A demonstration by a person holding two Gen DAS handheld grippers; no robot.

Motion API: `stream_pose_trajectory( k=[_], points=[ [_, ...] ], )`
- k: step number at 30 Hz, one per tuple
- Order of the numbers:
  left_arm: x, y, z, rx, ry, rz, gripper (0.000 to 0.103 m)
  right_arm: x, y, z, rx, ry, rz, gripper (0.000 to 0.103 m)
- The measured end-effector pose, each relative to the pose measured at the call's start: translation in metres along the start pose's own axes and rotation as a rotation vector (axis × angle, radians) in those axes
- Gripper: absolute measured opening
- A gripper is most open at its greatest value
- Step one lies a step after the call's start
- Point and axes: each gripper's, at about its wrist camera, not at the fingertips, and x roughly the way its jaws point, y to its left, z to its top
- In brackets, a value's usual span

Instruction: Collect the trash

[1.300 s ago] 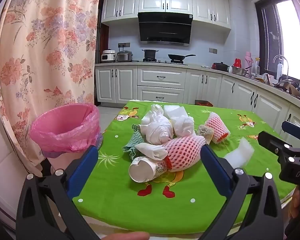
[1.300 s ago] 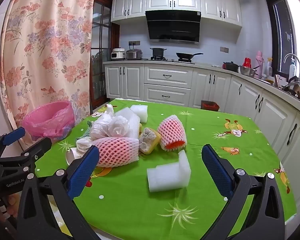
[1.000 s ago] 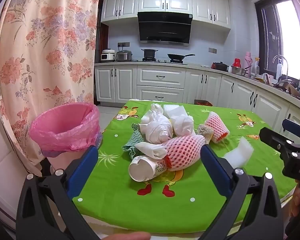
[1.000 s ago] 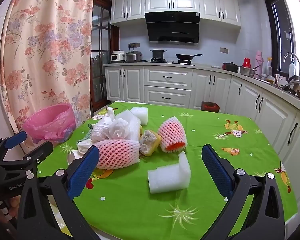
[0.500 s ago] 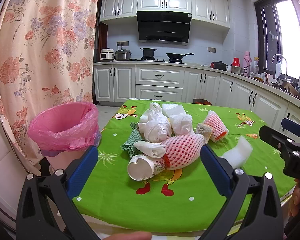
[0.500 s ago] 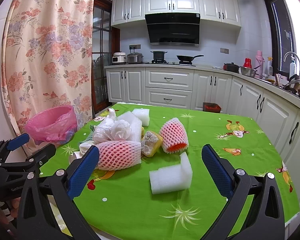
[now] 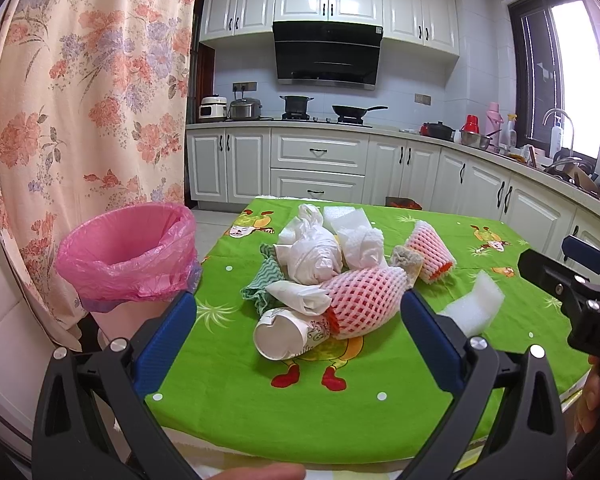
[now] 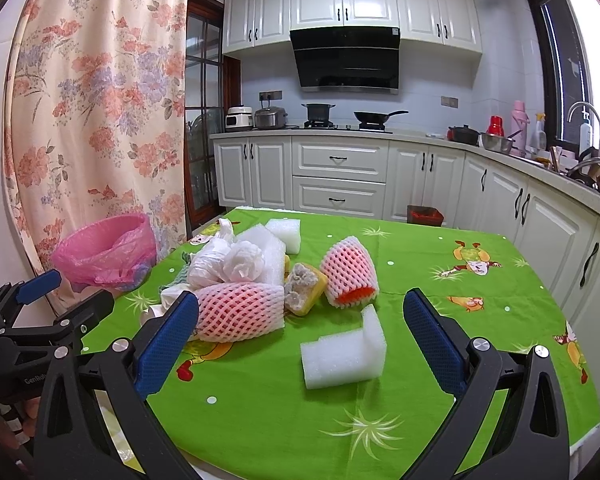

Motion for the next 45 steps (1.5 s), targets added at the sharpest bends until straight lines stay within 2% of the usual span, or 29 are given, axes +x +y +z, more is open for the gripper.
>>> stream_pose_trajectory(
  k=[45],
  points=[
    [-0.0012, 0.0003, 0.0002, 0.0, 0.004, -0.004, 0.099, 0.0022, -0.0036, -0.0011, 0.032, 0.01, 0.012, 0.096]
  ],
)
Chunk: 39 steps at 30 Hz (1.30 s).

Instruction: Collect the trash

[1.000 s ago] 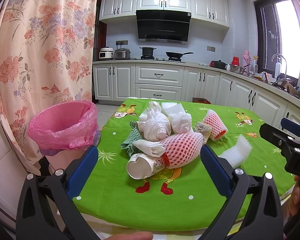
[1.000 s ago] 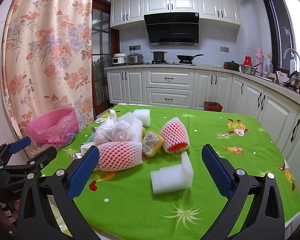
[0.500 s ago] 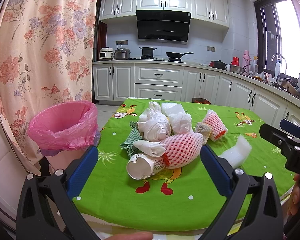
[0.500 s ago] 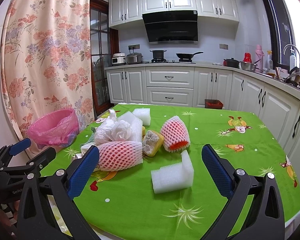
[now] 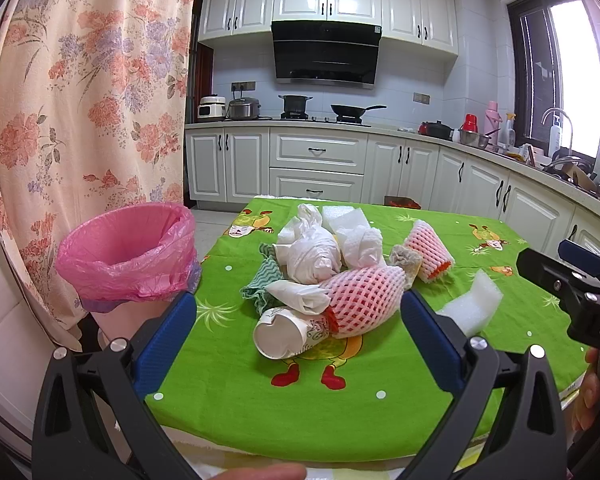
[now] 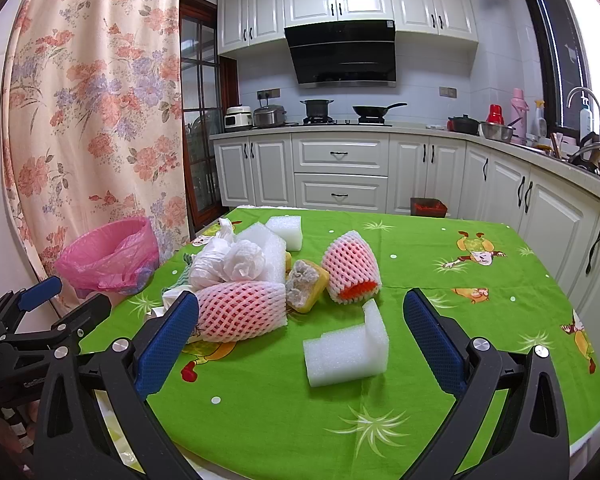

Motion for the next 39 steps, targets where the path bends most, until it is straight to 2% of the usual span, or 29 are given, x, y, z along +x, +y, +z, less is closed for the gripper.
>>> stream_pose_trajectory(
  k=[16, 27, 30, 33, 37, 39],
  points=[
    [-0.001, 0.0, 0.0, -0.008, 0.011, -0.006, 0.099, 0.003, -0.001, -0.006, 0.01, 0.013, -0.006, 0.096],
    [0.014, 0.004, -0.006, -0.009, 0.054, -0.019, 0.099, 0.017, -0.024, -0.019, 0.052, 0.046, -0.048, 0.096],
    [0.017, 0.005, -0.008, -0.001, 0.056, -0.019, 0.099, 0.023, -0.031, -0.026, 0.055, 0.064, -0.064, 0.096],
    [0.026, 0.007, -0.013, 0.01, 0.074, -0.022, 0.098, 0.032, -0.037, -0.034, 0.066, 0.092, -0.079, 0.096],
    [0.042, 0.011, -0.021, 0.02, 0.102, 0.013, 0.098, 0.051, -0.046, -0.049, 0.063, 0.137, -0.11, 0.096],
    [0.052, 0.016, -0.025, 0.006, 0.125, 0.002, 0.098, 0.064, -0.051, -0.055, 0.061, 0.161, -0.12, 0.096]
  ],
)
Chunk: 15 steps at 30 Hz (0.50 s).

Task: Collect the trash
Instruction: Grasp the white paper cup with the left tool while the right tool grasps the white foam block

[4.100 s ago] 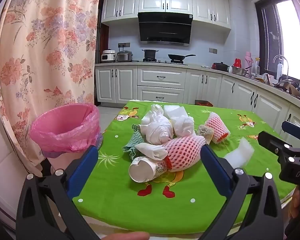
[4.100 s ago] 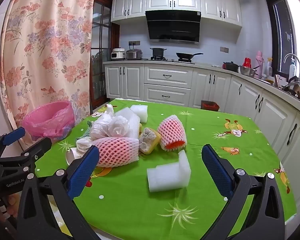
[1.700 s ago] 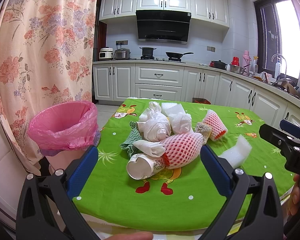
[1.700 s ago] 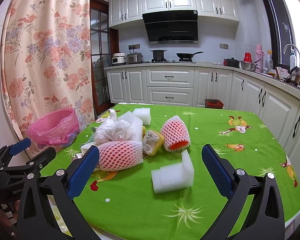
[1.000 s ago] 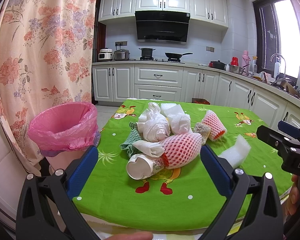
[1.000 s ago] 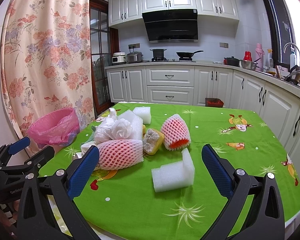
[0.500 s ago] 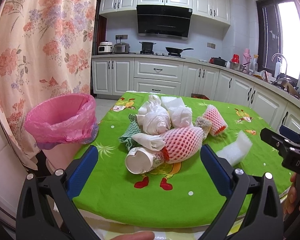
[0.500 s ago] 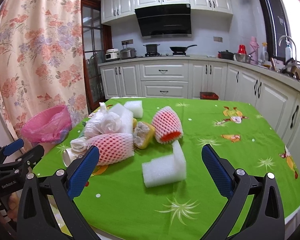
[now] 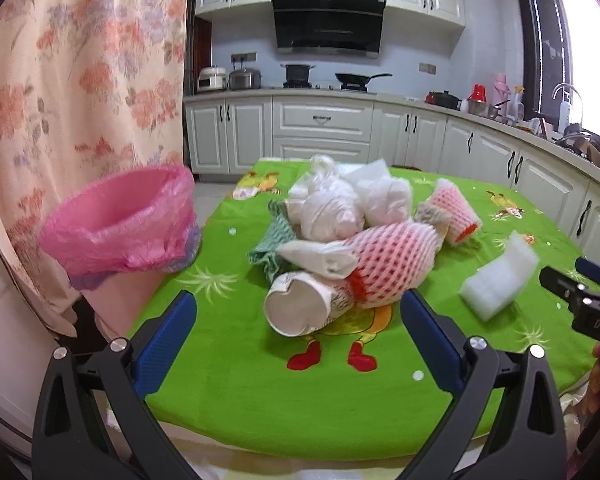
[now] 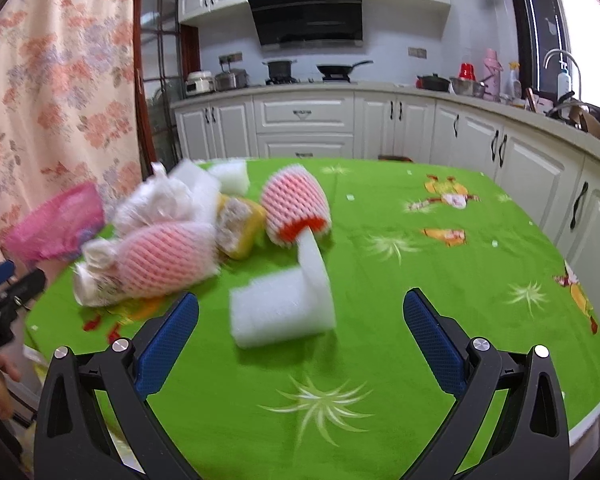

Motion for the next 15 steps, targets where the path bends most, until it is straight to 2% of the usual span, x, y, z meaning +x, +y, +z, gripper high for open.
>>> stream_pose_trajectory(
  k=[3, 7, 15],
  points=[
    [0.016, 0.008, -0.004, -0.024, 0.028, 0.013, 0.098, 0.022, -0.005, -0.002, 0.003, 0.041, -0.01, 0.096],
    [0.038, 0.016, -0.01, -0.045, 0.073, -0.009, 0.098, 0.046, -0.009, 0.0, 0.021, 0.083, 0.002, 0.096],
    [0.066, 0.011, -0.011, 0.013, 0.105, -0.032, 0.098, 0.062, 0.009, 0.003, -0.045, 0.116, 0.02, 0.096]
  ],
)
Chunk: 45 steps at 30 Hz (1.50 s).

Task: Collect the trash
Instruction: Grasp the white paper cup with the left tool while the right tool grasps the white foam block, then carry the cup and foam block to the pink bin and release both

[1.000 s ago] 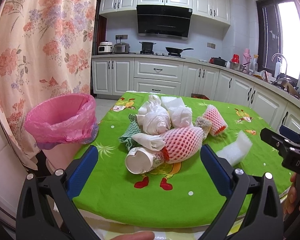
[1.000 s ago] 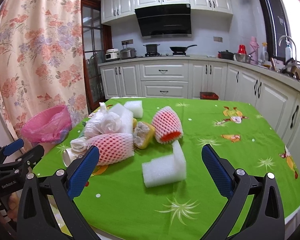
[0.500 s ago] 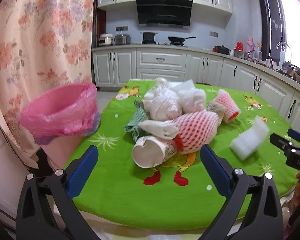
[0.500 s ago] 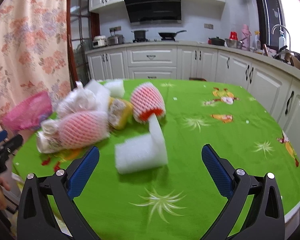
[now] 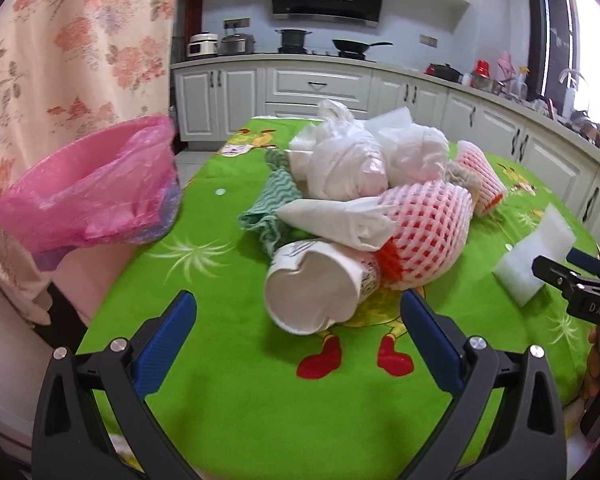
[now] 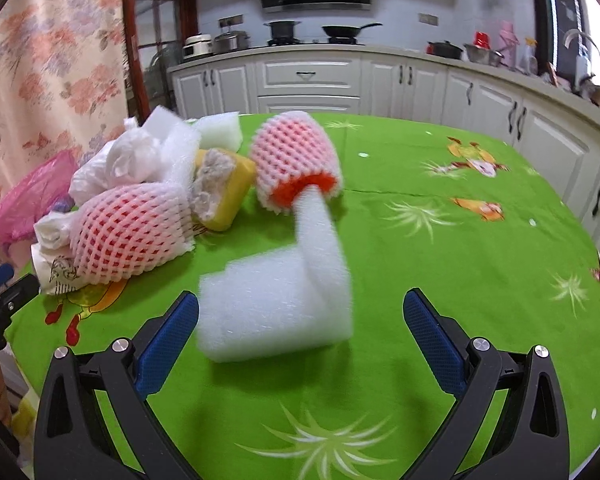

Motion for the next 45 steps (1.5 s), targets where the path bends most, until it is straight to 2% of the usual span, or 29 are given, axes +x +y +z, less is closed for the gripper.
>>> stream_pose_trajectory(
  k=[4, 9, 10, 13, 14, 22, 31, 38, 45],
  points=[
    [0.014, -0.008, 0.003, 0.029, 0.02, -0.017, 0.097, 0.008, 0.009, 0.001, -0.044, 0.029, -0.018, 0.096],
    [0.029, -0.013, 0.005, 0.036, 0.043, -0.035, 0.082, 0.012, 0.012, 0.001, -0.067, 0.053, -0.02, 0.095],
    [0.031, -0.012, 0.005, 0.034, 0.047, -0.04, 0.079, 0.013, 0.013, 0.002, -0.071, 0.055, -0.02, 0.094],
    [0.037, -0.012, 0.008, 0.025, 0.052, -0.059, 0.068, 0.013, 0.015, 0.0, -0.081, 0.061, 0.003, 0.08],
    [0.039, -0.012, 0.009, 0.026, 0.053, -0.059, 0.066, 0.013, 0.015, -0.001, -0.081, 0.059, 0.008, 0.078],
    [0.027, -0.014, 0.002, 0.021, 0.044, -0.099, 0.066, 0.002, 0.012, -0.005, -0.055, 0.033, 0.022, 0.078],
    [-0.021, -0.011, -0.005, 0.032, -0.029, -0.131, 0.066, -0.022, 0.02, -0.001, -0.058, -0.018, 0.058, 0.078],
    [-0.052, -0.004, 0.0, 0.047, -0.111, -0.107, 0.066, -0.043, 0.05, 0.01, -0.119, -0.089, 0.12, 0.078],
    [-0.075, 0.019, 0.006, 0.016, -0.164, -0.045, 0.066, -0.052, 0.082, 0.026, -0.167, -0.126, 0.199, 0.078]
  ],
)
